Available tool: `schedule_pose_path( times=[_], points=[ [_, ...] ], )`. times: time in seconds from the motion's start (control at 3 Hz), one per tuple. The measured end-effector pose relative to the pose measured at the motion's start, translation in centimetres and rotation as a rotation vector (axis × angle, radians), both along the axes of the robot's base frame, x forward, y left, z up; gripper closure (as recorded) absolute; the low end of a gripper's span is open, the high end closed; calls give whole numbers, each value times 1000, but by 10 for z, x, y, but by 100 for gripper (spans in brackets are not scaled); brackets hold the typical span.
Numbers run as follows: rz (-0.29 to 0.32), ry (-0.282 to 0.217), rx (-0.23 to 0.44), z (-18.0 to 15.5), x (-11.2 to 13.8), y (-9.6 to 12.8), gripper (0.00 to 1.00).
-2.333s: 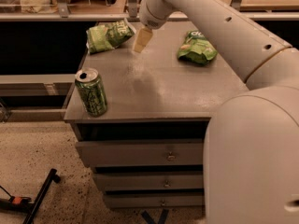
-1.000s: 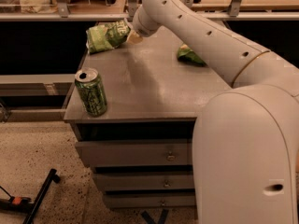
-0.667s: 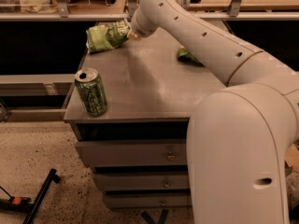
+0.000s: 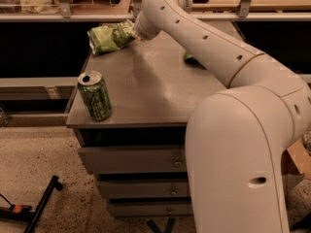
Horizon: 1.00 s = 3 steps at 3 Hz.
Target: Move green jalapeno chip bag near green can
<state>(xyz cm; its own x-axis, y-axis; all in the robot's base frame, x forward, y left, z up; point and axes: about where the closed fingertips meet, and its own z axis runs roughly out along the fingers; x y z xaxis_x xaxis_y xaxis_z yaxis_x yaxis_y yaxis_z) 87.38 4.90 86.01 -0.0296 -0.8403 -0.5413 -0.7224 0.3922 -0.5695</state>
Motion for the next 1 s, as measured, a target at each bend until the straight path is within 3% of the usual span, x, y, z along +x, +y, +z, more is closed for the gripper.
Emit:
schedule_pose_path(
  times=[1.0],
  points=[
    [-38, -22, 14, 3, 5, -11, 63]
  ],
)
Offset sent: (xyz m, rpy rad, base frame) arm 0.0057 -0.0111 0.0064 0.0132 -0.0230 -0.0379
